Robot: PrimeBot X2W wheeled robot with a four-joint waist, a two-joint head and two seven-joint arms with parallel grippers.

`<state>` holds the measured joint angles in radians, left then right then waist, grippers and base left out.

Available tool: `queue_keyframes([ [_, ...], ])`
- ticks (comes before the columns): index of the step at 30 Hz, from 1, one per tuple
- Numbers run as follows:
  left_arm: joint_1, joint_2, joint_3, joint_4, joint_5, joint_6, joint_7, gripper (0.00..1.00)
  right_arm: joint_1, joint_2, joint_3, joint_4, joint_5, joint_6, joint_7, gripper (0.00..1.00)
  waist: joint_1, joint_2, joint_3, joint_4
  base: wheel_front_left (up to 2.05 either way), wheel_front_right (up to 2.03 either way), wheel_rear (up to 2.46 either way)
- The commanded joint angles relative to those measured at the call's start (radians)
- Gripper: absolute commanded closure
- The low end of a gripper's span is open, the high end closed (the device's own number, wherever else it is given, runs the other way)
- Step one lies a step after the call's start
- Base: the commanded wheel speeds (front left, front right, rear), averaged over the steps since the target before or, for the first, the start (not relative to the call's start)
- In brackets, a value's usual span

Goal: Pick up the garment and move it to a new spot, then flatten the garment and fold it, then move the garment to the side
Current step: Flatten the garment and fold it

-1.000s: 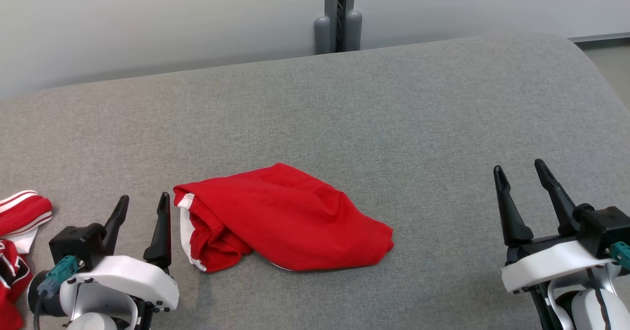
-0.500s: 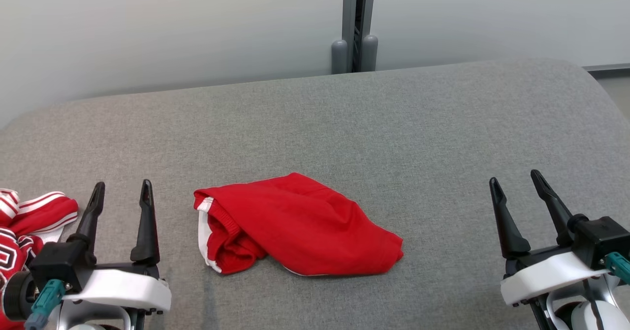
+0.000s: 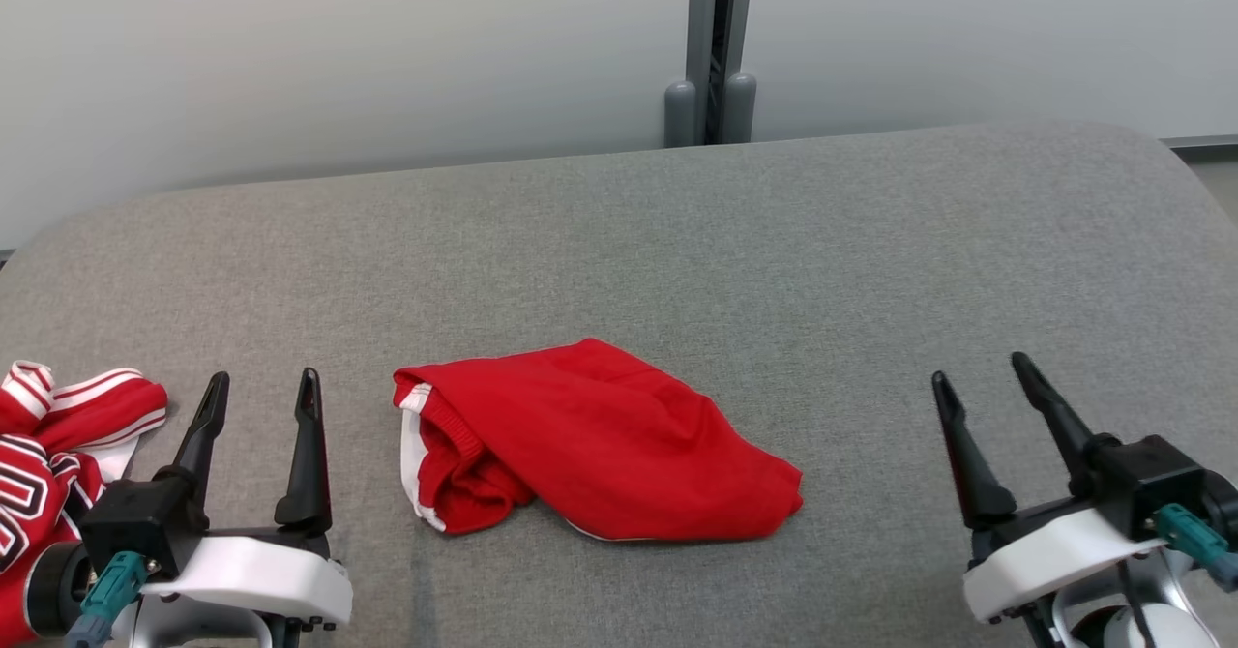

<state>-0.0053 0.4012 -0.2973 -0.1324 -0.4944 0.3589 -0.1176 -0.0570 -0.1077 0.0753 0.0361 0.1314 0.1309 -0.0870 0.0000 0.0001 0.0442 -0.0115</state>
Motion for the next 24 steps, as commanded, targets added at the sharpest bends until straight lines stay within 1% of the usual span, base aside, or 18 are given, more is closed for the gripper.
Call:
queue_keyframes([
  [1,-0.014,0.002,0.000,-0.002,-0.001,-0.001,0.001,0.00,-0.008,-0.013,0.012,-0.005,0.003,0.000,0.006,0.00,0.0000,-0.0001,0.005,0.006,0.00,0.00,0.00],
  [3,-0.022,-0.001,-0.004,0.000,0.002,0.002,0.002,0.00,-0.015,-0.029,0.055,-0.001,0.003,0.000,0.021,0.00,0.0000,-0.0001,0.014,0.015,0.00,0.00,0.00],
  [5,-0.030,-0.003,-0.008,0.002,0.005,0.002,0.003,0.00,-0.019,-0.054,0.122,0.006,0.006,0.000,0.039,0.00,0.0000,-0.0001,0.024,0.025,0.00,0.00,0.00],
  [10,-0.055,-0.013,-0.021,0.010,0.010,-0.005,-0.003,0.00,-0.044,-0.131,0.334,0.048,0.021,0.000,0.090,0.00,0.0000,-0.0001,0.056,0.055,0.00,0.00,0.00],
  [14,-0.076,-0.025,-0.033,0.023,0.010,-0.014,-0.010,0.00,-0.088,-0.198,0.483,0.103,0.015,0.000,0.115,0.00,0.0000,-0.0001,0.085,0.082,0.00,0.00,0.00],
  [17,-0.093,-0.033,-0.037,0.036,0.006,-0.019,-0.019,0.00,-0.125,-0.227,0.558,0.149,0.005,0.000,0.114,0.00,0.0000,-0.0001,0.103,0.097,0.00,0.00,0.00],
  [21,-0.104,-0.043,-0.041,0.055,0.000,-0.024,-0.030,0.00,-0.181,-0.245,0.613,0.212,-0.003,0.000,0.105,0.00,0.0000,-0.0001,0.120,0.110,0.00,0.00,0.00],
  [22,-0.108,-0.045,-0.042,0.059,-0.001,-0.024,-0.033,0.00,-0.192,-0.245,0.621,0.227,-0.001,0.000,0.103,0.04,0.0000,-0.0001,0.123,0.112,0.00,0.00,0.00],
  [23,-0.110,-0.046,-0.042,0.062,-0.002,-0.026,-0.035,0.00,-0.204,-0.246,0.628,0.243,-0.003,0.000,0.105,0.30,0.0000,-0.0001,0.126,0.113,0.00,0.00,0.00],
  [24,-0.112,-0.048,-0.043,0.065,-0.003,-0.027,-0.037,0.00,-0.215,-0.247,0.633,0.259,-0.005,0.000,0.109,0.59,0.0000,-0.0001,0.129,0.114,0.00,0.00,0.00],
])
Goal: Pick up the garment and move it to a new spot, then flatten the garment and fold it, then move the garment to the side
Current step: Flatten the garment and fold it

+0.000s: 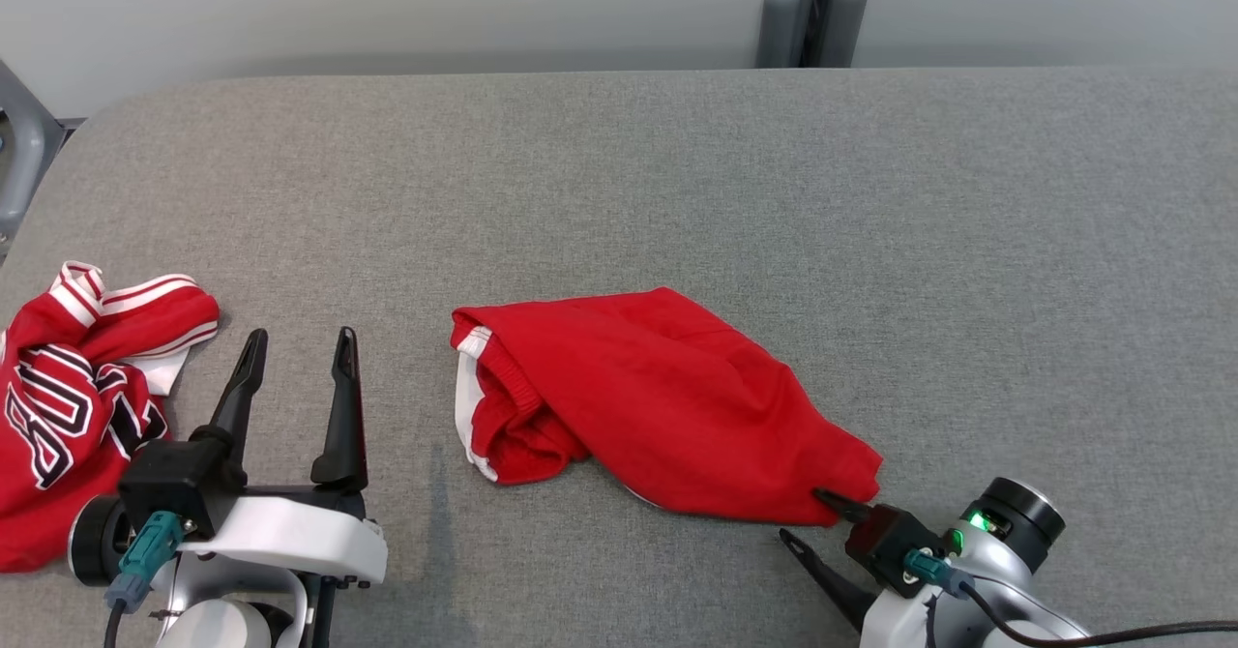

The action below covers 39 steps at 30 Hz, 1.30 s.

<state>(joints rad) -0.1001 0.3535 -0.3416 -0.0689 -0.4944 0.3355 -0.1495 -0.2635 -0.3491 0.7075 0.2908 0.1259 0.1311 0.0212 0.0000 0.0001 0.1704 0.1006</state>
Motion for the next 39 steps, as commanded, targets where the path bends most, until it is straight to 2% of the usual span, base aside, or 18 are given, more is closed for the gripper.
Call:
queue_keyframes([
  [1,-0.019,-0.001,0.001,0.005,-0.004,-0.005,-0.006,0.00,-0.016,-0.004,0.006,0.016,0.009,-0.001,0.001,0.84,0.0000,-0.0001,0.005,0.003,0.00,0.00,0.00],
  [2,-0.019,-0.001,0.001,0.008,-0.006,-0.006,-0.009,0.00,-0.027,-0.003,0.014,0.026,0.014,-0.001,-0.002,1.00,0.0000,-0.0001,0.007,0.003,0.00,0.00,0.00],
  [6,-0.026,-0.005,0.002,0.016,-0.012,-0.008,-0.015,0.00,-0.056,-0.002,0.039,0.034,0.085,-0.001,0.009,1.00,0.0000,-0.0001,0.013,-0.003,0.00,0.00,0.00],
  [9,-0.030,-0.004,0.004,0.022,-0.016,-0.007,-0.017,0.00,-0.078,-0.030,0.065,-0.012,0.181,-0.001,0.040,1.00,0.0000,-0.0001,0.017,-0.019,0.00,0.00,0.00],
  [14,-0.028,0.001,0.006,0.025,-0.019,-0.007,-0.020,0.00,-0.079,-0.079,0.063,-0.156,0.411,-0.001,0.151,1.00,0.0000,-0.0001,0.015,-0.039,0.00,0.00,0.00],
  [15,-0.028,0.001,0.006,0.025,-0.019,-0.007,-0.020,0.00,-0.079,-0.079,0.063,-0.156,0.411,-0.001,0.151,1.00,0.0000,-0.0001,0.015,-0.039,0.00,0.00,0.00],
  [17,-0.025,0.004,0.009,0.024,-0.019,-0.004,-0.021,0.00,-0.079,-0.112,0.048,-0.233,0.509,-0.001,0.219,1.00,0.0000,-0.0001,0.014,-0.047,0.00,0.00,0.00],
  [22,-0.017,0.011,0.014,0.017,-0.020,-0.001,-0.022,0.00,-0.058,-0.161,-0.052,-0.445,0.753,-0.001,0.382,1.00,0.0000,-0.0001,0.016,-0.061,0.00,0.00,0.00],
  [27,-0.024,0.014,0.013,0.010,-0.021,0.000,-0.022,0.00,-0.042,-0.123,-0.231,-0.559,0.995,-0.001,0.484,1.00,0.0000,-0.0001,0.027,-0.066,0.00,0.00,0.00],
  [29,-0.035,0.011,0.009,0.008,-0.020,-0.002,-0.022,0.00,-0.043,-0.094,-0.312,-0.544,1.082,-0.001,0.511,1.00,0.0000,-0.0001,0.037,-0.063,0.00,0.00,0.00],
  [32,-0.048,0.003,-0.001,0.011,-0.017,-0.009,-0.024,0.00,-0.073,-0.051,-0.419,-0.459,1.177,-0.001,0.544,1.00,0.0000,-0.0001,0.055,-0.052,0.00,0.00,0.00],
  [37,-0.081,-0.012,-0.024,0.027,-0.014,-0.025,-0.027,0.00,-0.155,0.014,-0.556,-0.206,1.254,0.000,0.566,1.00,0.0000,-0.0001,0.097,-0.025,0.00,0.00,0.00],
  [39,-0.095,-0.018,-0.032,0.034,-0.011,-0.031,-0.029,0.00,-0.205,0.029,-0.595,-0.095,1.251,0.000,0.557,1.00,0.0000,-0.0001,0.119,-0.012,0.00,0.00,0.00],
])
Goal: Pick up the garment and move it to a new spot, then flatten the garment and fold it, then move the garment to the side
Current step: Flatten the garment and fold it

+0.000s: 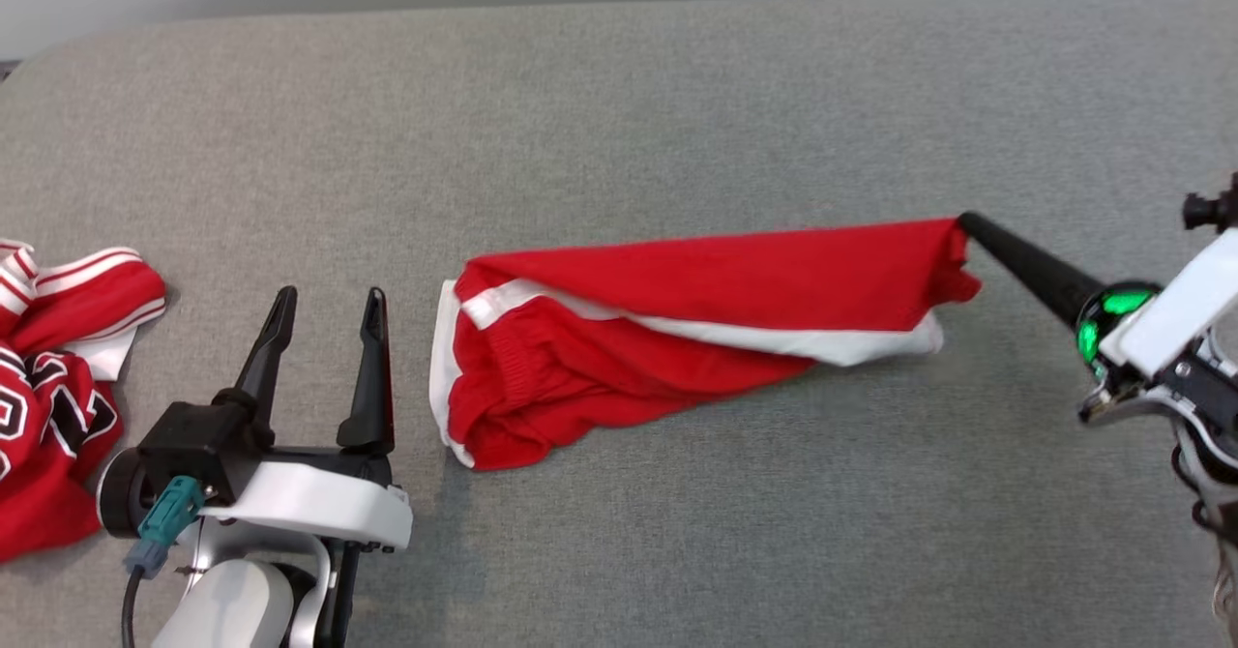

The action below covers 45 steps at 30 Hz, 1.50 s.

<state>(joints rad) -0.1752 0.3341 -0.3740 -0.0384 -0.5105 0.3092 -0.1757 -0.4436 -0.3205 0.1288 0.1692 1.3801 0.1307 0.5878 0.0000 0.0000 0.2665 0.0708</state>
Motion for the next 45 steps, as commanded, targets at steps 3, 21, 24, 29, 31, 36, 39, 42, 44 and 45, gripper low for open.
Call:
queue_keyframes([
  [3,-0.043,-0.010,-0.015,0.016,0.009,-0.016,-0.009,0.00,-0.100,0.029,-0.048,0.182,-0.022,0.000,-0.028,1.00,0.0000,0.0000,0.053,0.037,0.00,0.00,0.00],
  [21,-0.122,-0.035,-0.051,0.100,0.014,-0.062,-0.040,0.00,-0.234,0.059,-0.038,0.472,-0.205,0.000,-0.374,0.00,0.0000,0.0000,0.075,0.044,0.00,0.00,0.00],
  [24,-0.113,-0.032,-0.045,0.107,0.008,-0.060,-0.044,0.00,-0.191,0.031,-0.016,0.443,-0.275,0.000,-0.507,0.00,0.0000,0.0000,0.055,0.028,0.00,0.00,0.00],
  [29,-0.096,-0.019,-0.029,0.110,0.000,-0.051,-0.049,0.00,-0.123,-0.034,0.049,0.409,-0.475,0.000,-0.753,0.00,0.0000,0.0000,0.023,-0.008,0.00,0.00,0.00],
  [31,-0.088,-0.011,-0.021,0.107,-0.003,-0.045,-0.051,0.00,-0.110,-0.063,0.066,0.403,-0.573,0.000,-0.815,0.00,0.0000,0.0000,0.011,-0.022,0.00,0.00,0.00],
  [36,-0.066,0.007,-0.002,0.096,-0.005,-0.031,-0.050,0.00,-0.069,-0.051,0.045,0.345,-0.772,0.000,-0.854,0.00,0.0000,0.0000,-0.022,-0.057,0.00,0.00,0.00],
  [39,-0.047,0.019,0.004,0.094,-0.010,-0.024,-0.047,0.00,-0.029,-0.022,0.013,0.287,-0.878,0.000,-0.856,0.00,0.0000,0.0000,-0.046,-0.073,0.00,0.00,0.00],
  [42,-0.028,0.025,0.005,0.090,-0.011,-0.017,-0.042,0.00,0.034,0.017,-0.015,0.229,-0.961,0.000,-0.854,0.00,0.0000,0.0000,-0.073,-0.085,0.00,0.00,0.00],
  [44,-0.013,0.029,0.003,0.088,-0.011,-0.014,-0.039,0.00,0.077,0.037,-0.026,0.192,-1.011,0.000,-0.854,0.00,0.0000,0.0000,-0.089,-0.091,0.00,0.00,0.00],
  [45,-0.007,0.031,0.002,0.087,-0.012,-0.011,-0.037,0.00,0.097,0.051,-0.032,0.175,-1.027,0.000,-0.854,0.00,0.0000,0.0000,-0.096,-0.094,0.00,0.00,0.00],
])
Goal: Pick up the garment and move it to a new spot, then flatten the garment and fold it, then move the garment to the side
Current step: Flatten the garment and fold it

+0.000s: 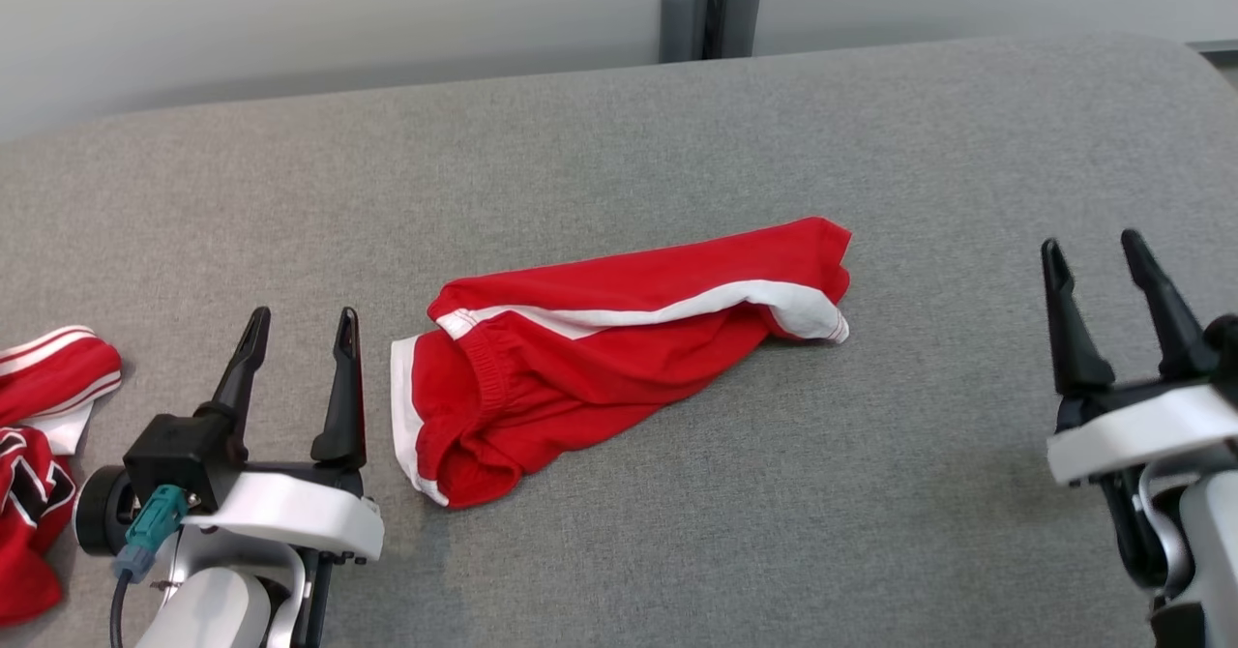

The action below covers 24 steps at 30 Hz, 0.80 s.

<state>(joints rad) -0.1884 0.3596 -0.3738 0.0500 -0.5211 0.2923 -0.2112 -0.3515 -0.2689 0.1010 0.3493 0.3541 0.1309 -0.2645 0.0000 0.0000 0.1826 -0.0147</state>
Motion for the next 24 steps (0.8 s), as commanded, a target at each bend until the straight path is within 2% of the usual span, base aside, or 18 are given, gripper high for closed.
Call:
queue_keyframes([
  [1,0.013,0.007,0.001,-0.003,-0.001,0.008,0.000,0.00,0.027,0.008,-0.011,-0.019,-0.024,0.000,-0.002,0.00,0.0000,0.0000,-0.018,-0.010,0.00,0.00,0.00],
  [10,0.062,0.008,-0.008,-0.016,-0.008,0.026,0.009,0.00,0.158,0.080,-0.056,-0.130,-0.097,0.000,0.042,0.00,0.0000,0.0000,-0.055,-0.018,0.00,0.00,0.00],
  [18,0.048,0.011,-0.017,-0.032,-0.004,0.033,0.021,0.00,0.180,0.101,-0.071,-0.185,-0.131,0.000,0.078,0.00,0.0000,0.0000,-0.042,-0.017,0.00,0.00,0.00],
  [21,0.026,0.011,-0.021,-0.031,0.002,0.030,0.026,0.00,0.175,0.103,-0.072,-0.194,-0.137,0.000,0.083,0.00,0.0000,0.0000,-0.035,-0.019,0.00,0.00,0.00],
  [24,-0.009,0.002,-0.037,-0.018,-0.008,0.010,0.055,0.00,0.164,0.106,-0.069,-0.200,-0.139,0.000,0.087,0.00,0.0000,0.0000,-0.021,-0.026,0.00,0.00,0.00],
])
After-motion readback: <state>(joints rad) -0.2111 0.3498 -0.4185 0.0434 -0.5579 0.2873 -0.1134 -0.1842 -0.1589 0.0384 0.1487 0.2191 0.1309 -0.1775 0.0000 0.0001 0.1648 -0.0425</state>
